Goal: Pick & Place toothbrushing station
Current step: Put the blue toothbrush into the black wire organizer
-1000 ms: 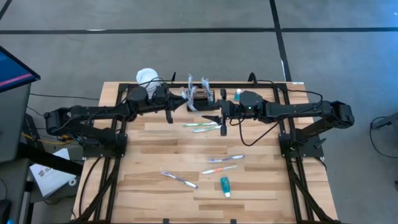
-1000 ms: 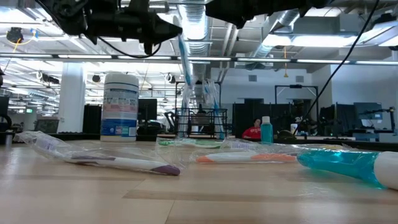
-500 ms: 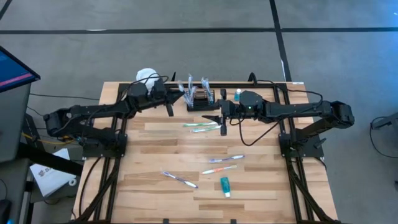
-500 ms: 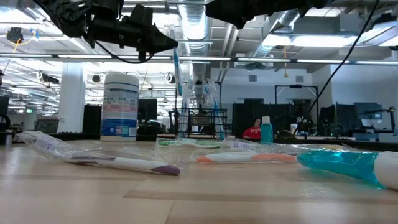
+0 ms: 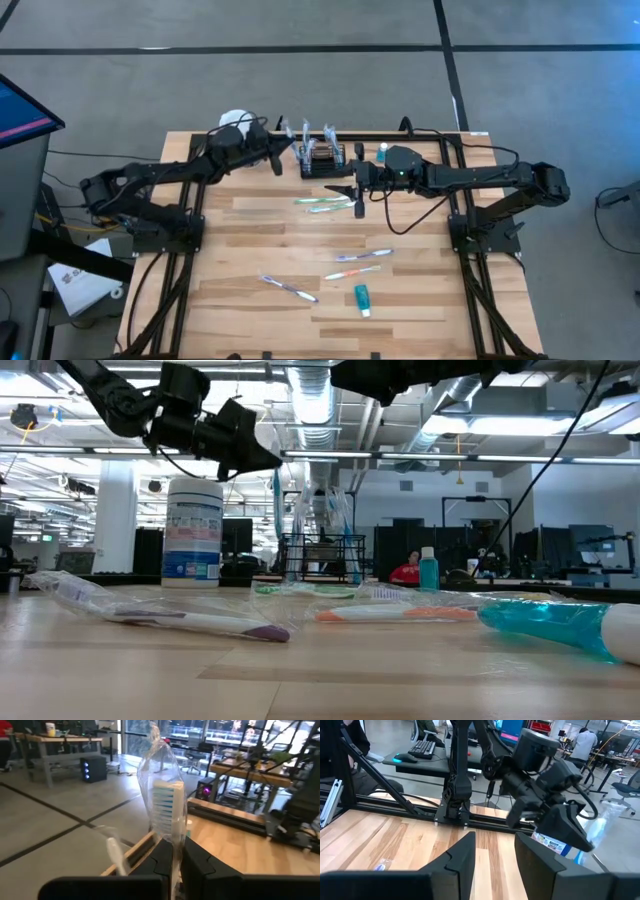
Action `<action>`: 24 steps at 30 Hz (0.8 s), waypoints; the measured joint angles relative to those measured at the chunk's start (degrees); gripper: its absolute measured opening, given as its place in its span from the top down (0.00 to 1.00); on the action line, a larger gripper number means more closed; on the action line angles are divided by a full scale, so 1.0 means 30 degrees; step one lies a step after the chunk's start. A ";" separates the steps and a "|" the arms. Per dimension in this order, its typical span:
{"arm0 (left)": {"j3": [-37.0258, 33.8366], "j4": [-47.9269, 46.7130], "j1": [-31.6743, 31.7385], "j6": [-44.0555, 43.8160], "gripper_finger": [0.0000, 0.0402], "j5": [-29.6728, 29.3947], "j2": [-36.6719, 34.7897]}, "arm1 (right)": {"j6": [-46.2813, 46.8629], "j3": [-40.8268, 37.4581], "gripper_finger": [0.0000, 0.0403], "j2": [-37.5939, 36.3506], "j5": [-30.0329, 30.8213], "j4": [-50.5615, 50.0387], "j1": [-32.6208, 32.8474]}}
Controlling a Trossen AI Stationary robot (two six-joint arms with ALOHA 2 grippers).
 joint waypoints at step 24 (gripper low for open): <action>0.1006 0.1742 0.0317 0.0143 0.98 0.0783 0.1793 | -0.0224 0.0000 0.69 0.0000 0.0000 -0.0541 -0.0036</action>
